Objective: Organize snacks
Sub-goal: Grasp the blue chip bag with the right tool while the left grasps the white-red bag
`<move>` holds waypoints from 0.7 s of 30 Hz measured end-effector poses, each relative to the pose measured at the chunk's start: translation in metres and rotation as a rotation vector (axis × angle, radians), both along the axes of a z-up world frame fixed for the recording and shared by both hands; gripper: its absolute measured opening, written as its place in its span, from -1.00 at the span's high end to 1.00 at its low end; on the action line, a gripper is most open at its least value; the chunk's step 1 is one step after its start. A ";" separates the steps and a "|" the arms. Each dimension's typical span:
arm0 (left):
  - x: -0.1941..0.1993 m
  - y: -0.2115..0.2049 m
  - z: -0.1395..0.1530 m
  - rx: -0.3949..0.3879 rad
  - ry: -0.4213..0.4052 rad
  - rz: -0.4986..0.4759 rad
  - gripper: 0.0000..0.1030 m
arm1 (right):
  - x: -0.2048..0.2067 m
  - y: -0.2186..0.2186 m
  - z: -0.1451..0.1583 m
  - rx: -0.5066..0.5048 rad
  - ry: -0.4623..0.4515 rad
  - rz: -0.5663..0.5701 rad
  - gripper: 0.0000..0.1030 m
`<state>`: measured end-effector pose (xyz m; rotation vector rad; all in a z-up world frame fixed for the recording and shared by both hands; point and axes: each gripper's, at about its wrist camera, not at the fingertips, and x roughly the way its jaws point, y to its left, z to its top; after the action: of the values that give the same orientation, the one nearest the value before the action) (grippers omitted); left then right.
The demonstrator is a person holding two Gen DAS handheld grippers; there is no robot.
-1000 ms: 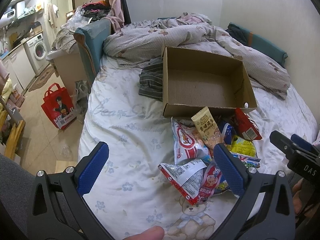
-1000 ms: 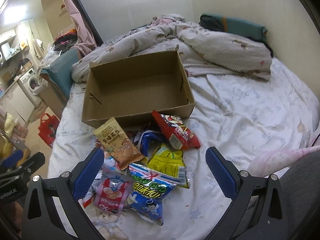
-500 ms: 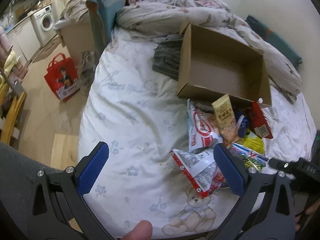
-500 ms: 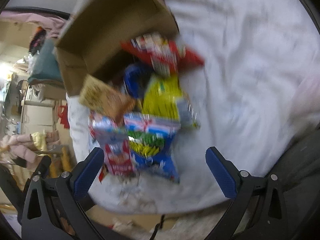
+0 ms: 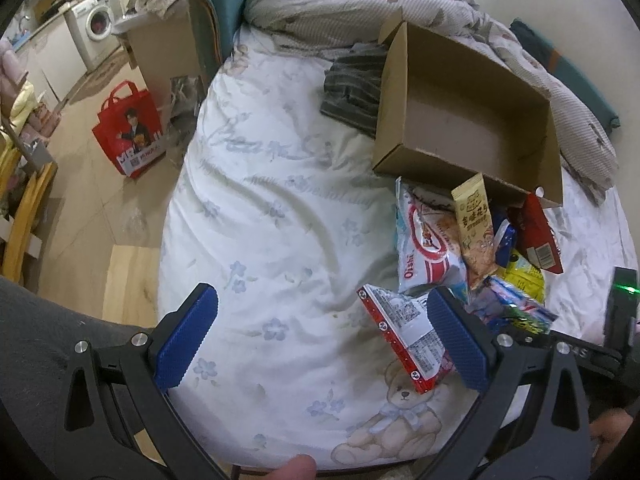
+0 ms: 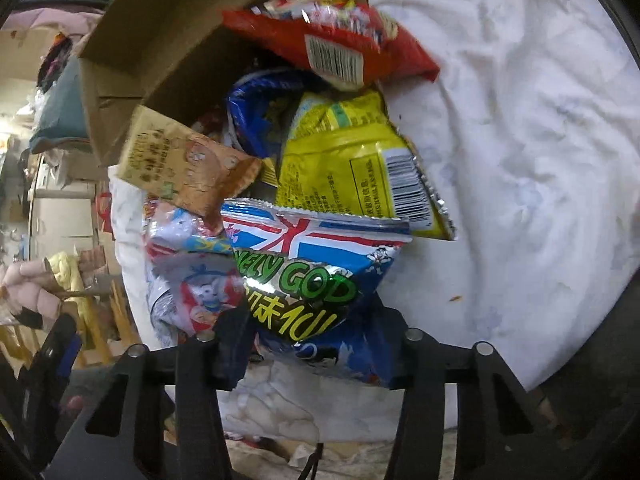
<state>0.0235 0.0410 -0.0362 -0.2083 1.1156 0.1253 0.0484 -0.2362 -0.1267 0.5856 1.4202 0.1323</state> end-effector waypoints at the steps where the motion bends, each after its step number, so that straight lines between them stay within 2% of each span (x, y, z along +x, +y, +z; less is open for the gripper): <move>1: 0.002 0.000 -0.003 -0.013 0.016 0.001 -1.00 | -0.001 -0.003 0.004 0.000 -0.011 -0.001 0.05; 5: 0.011 -0.009 -0.016 -0.064 0.090 -0.030 -1.00 | -0.008 -0.006 0.034 0.024 -0.083 0.023 0.06; 10: 0.019 -0.031 -0.041 -0.133 0.187 -0.063 -0.99 | -0.013 -0.013 0.064 0.000 -0.190 0.041 0.06; 12: 0.023 -0.037 -0.053 -0.148 0.222 -0.066 -0.88 | -0.016 -0.016 0.074 -0.031 -0.236 0.022 0.06; 14: 0.027 -0.045 -0.068 -0.205 0.266 -0.079 -0.86 | -0.016 -0.018 0.076 -0.037 -0.253 0.008 0.06; 16: 0.029 -0.052 -0.080 -0.250 0.299 -0.089 -0.68 | -0.017 -0.021 0.073 -0.011 -0.241 0.003 0.06; 17: 0.029 -0.057 -0.083 -0.264 0.308 -0.103 -0.67 | -0.017 -0.024 0.072 -0.007 -0.238 0.000 0.06; 20: 0.031 -0.071 -0.085 -0.256 0.290 -0.140 -0.63 | -0.014 -0.021 0.069 0.001 -0.249 0.012 0.06; 21: 0.032 -0.074 -0.085 -0.266 0.288 -0.146 -0.56 | -0.016 -0.019 0.069 0.001 -0.252 0.014 0.06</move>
<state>0.0553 -0.0326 -0.1212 -0.3531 1.4303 -0.1285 0.0329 -0.2556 -0.0575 0.5398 1.1800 0.2113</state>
